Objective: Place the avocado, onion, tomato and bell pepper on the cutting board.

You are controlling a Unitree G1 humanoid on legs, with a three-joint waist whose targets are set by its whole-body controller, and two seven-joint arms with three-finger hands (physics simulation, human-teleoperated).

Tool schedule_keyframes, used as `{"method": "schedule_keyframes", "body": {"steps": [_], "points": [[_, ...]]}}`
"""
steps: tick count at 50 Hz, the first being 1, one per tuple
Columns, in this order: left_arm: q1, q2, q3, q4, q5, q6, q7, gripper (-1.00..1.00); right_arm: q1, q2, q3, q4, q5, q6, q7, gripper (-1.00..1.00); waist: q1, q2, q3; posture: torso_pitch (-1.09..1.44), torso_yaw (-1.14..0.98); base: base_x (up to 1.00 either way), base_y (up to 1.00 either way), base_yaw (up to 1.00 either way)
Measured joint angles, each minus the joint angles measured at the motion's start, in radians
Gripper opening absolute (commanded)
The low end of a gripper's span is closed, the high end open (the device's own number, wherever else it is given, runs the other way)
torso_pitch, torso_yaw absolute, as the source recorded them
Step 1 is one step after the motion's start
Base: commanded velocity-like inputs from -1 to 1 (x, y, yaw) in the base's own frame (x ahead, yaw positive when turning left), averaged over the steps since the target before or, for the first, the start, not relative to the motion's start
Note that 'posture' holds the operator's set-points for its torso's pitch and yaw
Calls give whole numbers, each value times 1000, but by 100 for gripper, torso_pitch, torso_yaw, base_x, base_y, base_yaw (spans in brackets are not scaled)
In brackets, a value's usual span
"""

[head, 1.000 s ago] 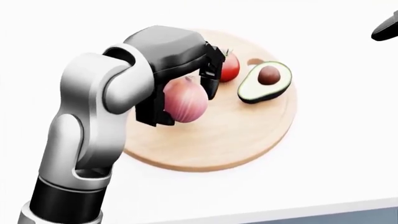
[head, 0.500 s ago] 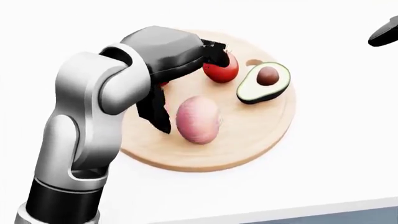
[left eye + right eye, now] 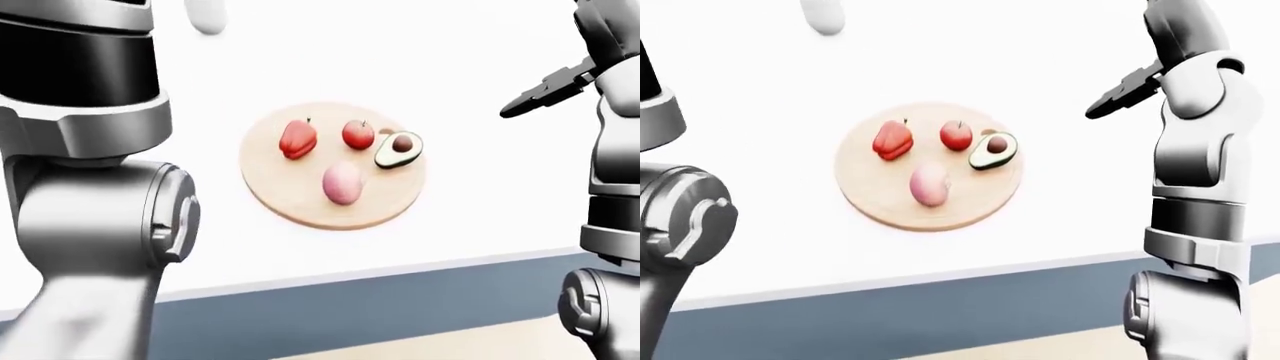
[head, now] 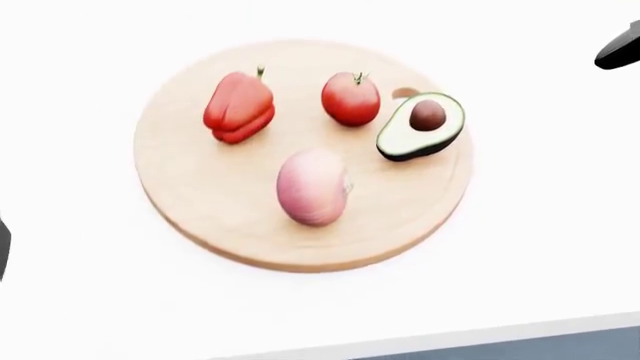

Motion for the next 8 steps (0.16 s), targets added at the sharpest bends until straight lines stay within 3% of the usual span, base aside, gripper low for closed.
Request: {"method": "schedule_keyframes", "body": {"steps": [8], "points": [[33,-7,-9,-13,-2,-3,6,100,14,7,2,1,-1,-2,-2,100,-2,-1,3,0,0,0,0,0]]}}
